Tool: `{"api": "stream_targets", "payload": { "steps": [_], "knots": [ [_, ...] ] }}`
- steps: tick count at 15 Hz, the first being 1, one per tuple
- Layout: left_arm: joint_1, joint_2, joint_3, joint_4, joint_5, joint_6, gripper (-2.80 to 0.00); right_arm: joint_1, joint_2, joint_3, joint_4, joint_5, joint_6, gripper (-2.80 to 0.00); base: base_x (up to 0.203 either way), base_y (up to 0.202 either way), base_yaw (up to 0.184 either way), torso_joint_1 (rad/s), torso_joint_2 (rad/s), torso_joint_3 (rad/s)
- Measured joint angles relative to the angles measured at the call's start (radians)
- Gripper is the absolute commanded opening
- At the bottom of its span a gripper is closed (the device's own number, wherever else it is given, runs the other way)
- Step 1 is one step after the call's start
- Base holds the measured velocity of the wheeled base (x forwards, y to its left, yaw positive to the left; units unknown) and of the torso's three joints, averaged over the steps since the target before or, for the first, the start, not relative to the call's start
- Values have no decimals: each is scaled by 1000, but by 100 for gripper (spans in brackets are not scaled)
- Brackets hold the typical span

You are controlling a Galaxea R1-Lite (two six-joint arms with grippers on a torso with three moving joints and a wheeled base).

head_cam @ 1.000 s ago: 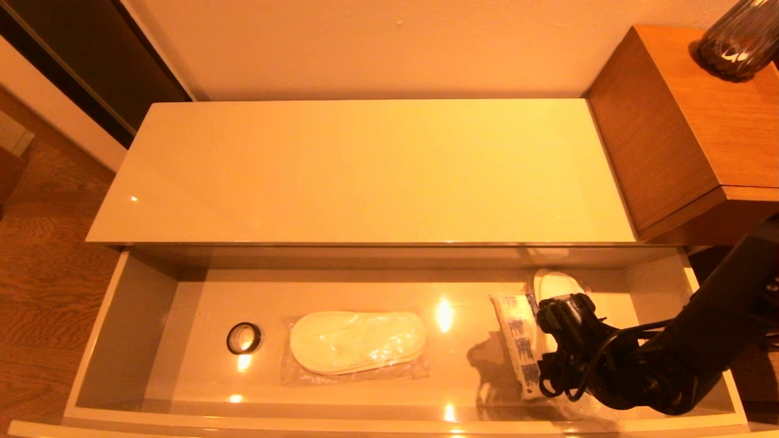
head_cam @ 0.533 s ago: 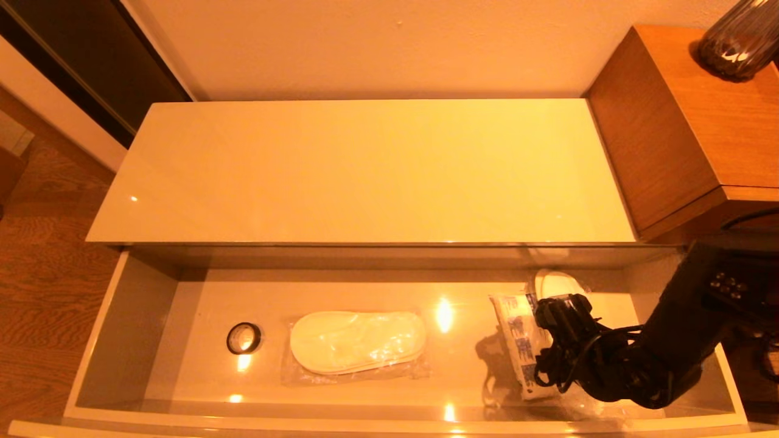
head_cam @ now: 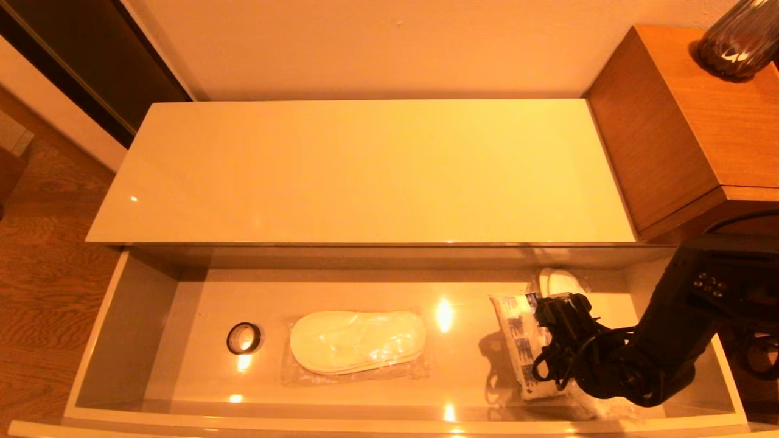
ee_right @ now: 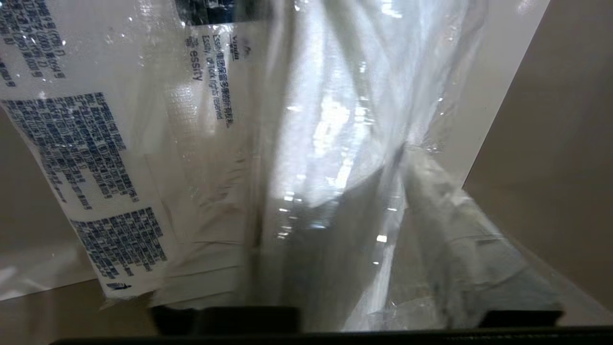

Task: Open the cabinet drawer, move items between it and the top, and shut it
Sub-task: Take out the disposable slippers from the drawer

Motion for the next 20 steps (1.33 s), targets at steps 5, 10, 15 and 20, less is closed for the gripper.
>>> {"api": "stream_targets", "payload": {
  "steps": [5, 10, 15, 20],
  "knots": [
    [0, 0, 0, 0, 0, 0, -280, -1, -101, -16, 135, 7, -4, -280, 0, 0, 0, 0, 0, 0],
    [0, 0, 0, -1, 0, 0, -280, -8, -266, -99, 423, 33, 4, -280, 0, 0, 0, 0, 0, 0],
    [0, 0, 0, 0, 0, 0, -280, -6, -386, -129, 585, 49, 7, -280, 0, 0, 0, 0, 0, 0],
    [0, 0, 0, 0, 0, 0, -280, 0, -509, -197, 800, 81, 7, -280, 0, 0, 0, 0, 0, 0]
  ]
}}
